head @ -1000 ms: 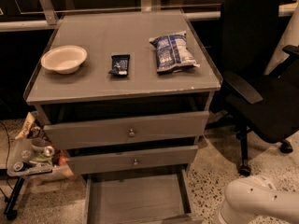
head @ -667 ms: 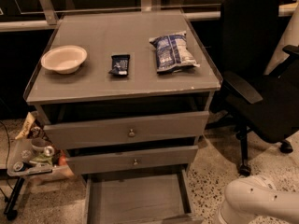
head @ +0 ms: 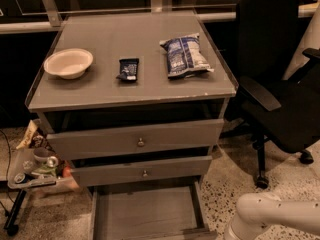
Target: Close bottom drawer
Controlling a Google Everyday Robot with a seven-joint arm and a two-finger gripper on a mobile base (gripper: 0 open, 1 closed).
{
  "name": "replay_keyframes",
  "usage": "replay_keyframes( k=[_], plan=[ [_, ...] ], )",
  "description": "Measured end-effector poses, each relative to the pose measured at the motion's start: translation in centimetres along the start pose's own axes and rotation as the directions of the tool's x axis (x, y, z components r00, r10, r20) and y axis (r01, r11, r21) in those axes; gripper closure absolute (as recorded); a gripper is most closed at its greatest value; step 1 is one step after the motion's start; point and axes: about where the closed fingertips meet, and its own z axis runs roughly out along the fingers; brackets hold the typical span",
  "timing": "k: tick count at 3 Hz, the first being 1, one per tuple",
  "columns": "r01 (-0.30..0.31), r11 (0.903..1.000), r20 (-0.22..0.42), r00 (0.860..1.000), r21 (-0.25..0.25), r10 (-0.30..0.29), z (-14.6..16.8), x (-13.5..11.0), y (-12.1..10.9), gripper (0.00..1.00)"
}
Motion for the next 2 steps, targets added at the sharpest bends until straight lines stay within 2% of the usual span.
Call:
replay_keyframes(
  k=[1, 2],
  plan=[
    [-0.049, 0.9981, 0.023, 0.998, -0.036, 0.05, 3.8, -0.8, -2.0, 1.0],
    [-0.076, 0.9899, 0.03, 0.996, -0.12, 0.08, 7.4, -1.3, -2.0, 1.0]
  ],
)
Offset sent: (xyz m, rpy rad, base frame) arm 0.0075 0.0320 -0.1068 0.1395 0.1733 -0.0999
